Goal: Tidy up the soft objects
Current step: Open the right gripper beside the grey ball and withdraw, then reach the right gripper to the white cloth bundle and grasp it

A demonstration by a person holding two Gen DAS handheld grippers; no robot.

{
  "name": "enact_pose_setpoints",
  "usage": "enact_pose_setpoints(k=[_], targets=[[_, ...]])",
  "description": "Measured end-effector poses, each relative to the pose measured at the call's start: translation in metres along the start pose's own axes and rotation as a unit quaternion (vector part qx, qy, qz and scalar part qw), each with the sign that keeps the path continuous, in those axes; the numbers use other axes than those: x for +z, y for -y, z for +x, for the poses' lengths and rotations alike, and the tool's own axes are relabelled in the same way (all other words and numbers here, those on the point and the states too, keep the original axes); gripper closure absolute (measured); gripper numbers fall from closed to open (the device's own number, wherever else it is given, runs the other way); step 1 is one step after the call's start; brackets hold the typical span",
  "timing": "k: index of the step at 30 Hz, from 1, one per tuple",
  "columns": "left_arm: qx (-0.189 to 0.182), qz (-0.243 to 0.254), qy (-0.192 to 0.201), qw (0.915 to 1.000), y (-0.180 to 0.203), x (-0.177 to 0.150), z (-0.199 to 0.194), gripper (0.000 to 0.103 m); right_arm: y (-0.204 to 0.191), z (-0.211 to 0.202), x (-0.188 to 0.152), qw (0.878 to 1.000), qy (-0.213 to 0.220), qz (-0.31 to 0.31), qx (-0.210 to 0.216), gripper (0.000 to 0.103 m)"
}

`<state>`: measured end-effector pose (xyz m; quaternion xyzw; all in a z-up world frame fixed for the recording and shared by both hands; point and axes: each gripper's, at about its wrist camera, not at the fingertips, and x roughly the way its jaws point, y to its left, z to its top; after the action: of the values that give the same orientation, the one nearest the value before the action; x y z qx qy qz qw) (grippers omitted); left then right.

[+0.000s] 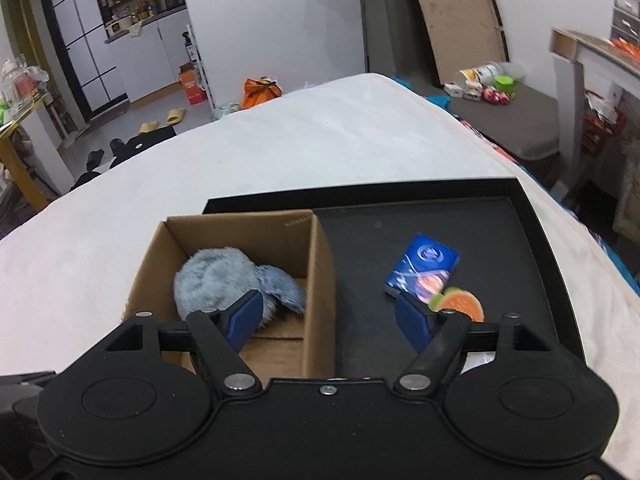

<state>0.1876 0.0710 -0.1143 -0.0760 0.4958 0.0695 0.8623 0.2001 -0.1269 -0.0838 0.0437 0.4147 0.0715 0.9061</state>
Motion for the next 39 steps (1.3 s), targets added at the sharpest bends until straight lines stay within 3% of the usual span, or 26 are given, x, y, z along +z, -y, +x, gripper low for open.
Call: enact_pose_setpoints(k=[9,17,22,28,39], targets=[[0.026,0.026,0.006,0.9993,0.009,0.0,-0.003,0.041,0.037,-0.004,-0.017,0.999,-0.006,0.038,-0.036,0.025],[0.031,0.04,-0.01,0.9987,0.021,-0.001,-0.002,0.018,0.069,-0.005,-0.031,0.995,-0.006,0.087,-0.038,0.005],[0.043,0.048,-0.005,0.9979,0.031,-0.002,-0.004,0.008,0.087,-0.006,-0.041,0.993,-0.001,0.108,-0.044,0.002],[0.048,0.057,-0.011,0.9972,0.041,-0.005,-0.004,0.002,0.106,-0.002,-0.052,0.989,0.0,0.136,-0.05,0.002],[0.06,0.07,-0.006,0.9957,0.057,-0.006,-0.003,0.002,0.138,0.009,-0.069,0.977,0.0,0.205,-0.065,0.002]])
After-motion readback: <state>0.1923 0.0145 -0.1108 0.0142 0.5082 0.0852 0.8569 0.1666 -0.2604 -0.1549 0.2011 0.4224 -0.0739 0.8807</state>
